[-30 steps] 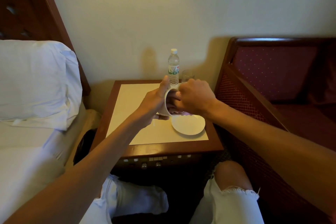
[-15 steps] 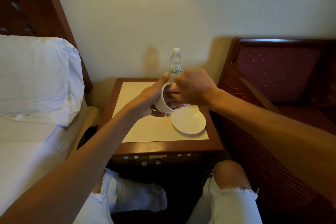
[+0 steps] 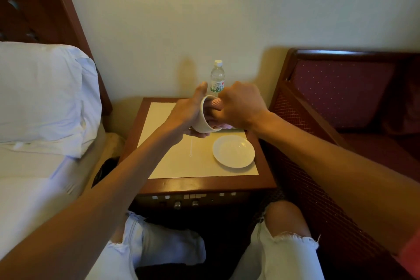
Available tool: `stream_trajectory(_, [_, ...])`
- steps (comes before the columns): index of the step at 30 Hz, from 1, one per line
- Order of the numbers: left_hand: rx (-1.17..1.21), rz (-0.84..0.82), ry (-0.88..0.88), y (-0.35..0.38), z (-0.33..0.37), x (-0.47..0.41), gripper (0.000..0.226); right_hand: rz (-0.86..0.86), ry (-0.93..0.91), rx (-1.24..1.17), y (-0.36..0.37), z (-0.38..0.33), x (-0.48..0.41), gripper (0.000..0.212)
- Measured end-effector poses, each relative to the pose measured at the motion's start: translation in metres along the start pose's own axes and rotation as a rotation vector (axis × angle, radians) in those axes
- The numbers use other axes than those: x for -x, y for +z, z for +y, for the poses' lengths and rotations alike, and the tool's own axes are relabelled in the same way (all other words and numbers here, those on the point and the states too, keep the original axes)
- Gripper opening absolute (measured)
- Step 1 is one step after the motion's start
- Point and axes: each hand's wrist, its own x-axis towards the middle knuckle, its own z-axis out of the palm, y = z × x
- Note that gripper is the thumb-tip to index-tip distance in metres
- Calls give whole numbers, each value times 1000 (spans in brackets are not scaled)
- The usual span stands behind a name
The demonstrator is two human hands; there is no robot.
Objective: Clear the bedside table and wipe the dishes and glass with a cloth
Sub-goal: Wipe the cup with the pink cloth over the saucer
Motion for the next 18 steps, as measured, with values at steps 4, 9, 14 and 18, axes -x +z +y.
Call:
stream_trajectory(4, [48, 155, 111, 0, 10, -3, 66, -60, 410, -577, 6, -16, 6, 55])
stream_trajectory(9, [207, 352, 374, 10, 6, -5, 49, -604, 783, -1659, -17, -41, 11, 47])
stream_trajectory(14, [114, 164, 186, 4, 2, -5, 59, -36, 223, -125, -5, -5, -6, 49])
stream_trajectory(18, [70, 182, 211, 6, 6, -4, 64, 36, 142, 7, 4, -11, -6, 50])
